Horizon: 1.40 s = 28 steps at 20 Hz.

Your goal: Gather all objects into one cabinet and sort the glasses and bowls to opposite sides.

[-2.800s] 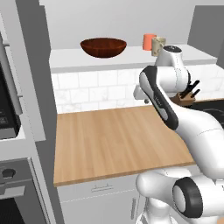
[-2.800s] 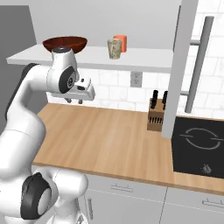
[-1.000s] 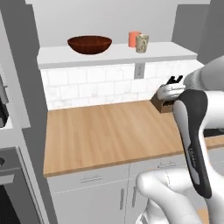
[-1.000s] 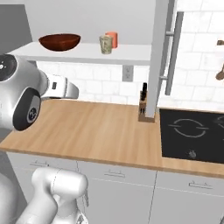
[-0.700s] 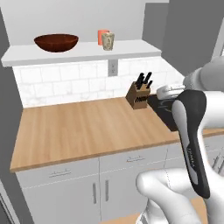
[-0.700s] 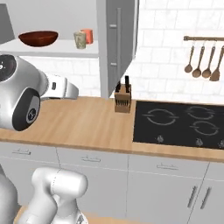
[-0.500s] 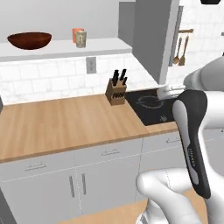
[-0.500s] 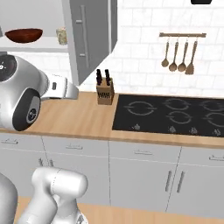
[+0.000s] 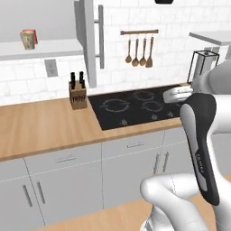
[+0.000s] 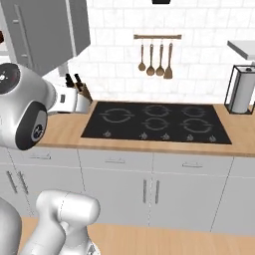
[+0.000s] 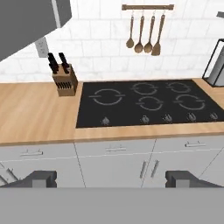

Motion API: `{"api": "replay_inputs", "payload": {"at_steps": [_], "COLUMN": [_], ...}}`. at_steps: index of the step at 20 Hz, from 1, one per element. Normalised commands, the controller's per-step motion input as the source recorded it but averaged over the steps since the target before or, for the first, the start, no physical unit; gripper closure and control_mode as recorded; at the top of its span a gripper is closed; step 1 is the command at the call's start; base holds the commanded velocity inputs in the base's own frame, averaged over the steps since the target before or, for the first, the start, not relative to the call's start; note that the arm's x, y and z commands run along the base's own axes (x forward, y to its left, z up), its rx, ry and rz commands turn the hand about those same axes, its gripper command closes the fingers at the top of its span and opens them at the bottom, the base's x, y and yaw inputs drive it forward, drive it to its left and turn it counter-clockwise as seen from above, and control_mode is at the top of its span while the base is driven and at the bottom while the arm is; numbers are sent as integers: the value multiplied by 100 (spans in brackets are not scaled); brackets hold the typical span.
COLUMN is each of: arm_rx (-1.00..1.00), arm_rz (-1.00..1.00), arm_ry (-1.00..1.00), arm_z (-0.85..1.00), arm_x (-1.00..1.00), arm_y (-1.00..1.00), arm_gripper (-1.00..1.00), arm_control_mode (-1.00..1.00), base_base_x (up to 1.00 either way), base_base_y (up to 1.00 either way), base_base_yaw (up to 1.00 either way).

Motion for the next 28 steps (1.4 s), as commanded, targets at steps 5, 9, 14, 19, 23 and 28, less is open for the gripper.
{"api": "replay_inputs", "payload": {"at_steps": [5, 9, 14, 19, 23, 28], "arm_rx": [0, 0, 0, 0, 0, 0], "arm_rz": [0, 0, 0, 0, 0, 0], "arm_ry": [0, 0, 0, 0, 0, 0], "arm_z": [0, 0, 0, 0, 0, 0], "arm_x": [0, 0, 0, 0, 0, 0], "arm_y": [0, 0, 0, 0, 0, 0], "arm_gripper": [-100, -100, -100, -100, -100, -100], "arm_control_mode": [100, 100, 100, 100, 100, 100], "base_base_x": [0, 0, 0, 0, 0, 0], "base_base_y": [-82, -79, -76, -76, -77, -83], "base_base_yaw": [-1, 0, 0, 0, 0, 0]}}
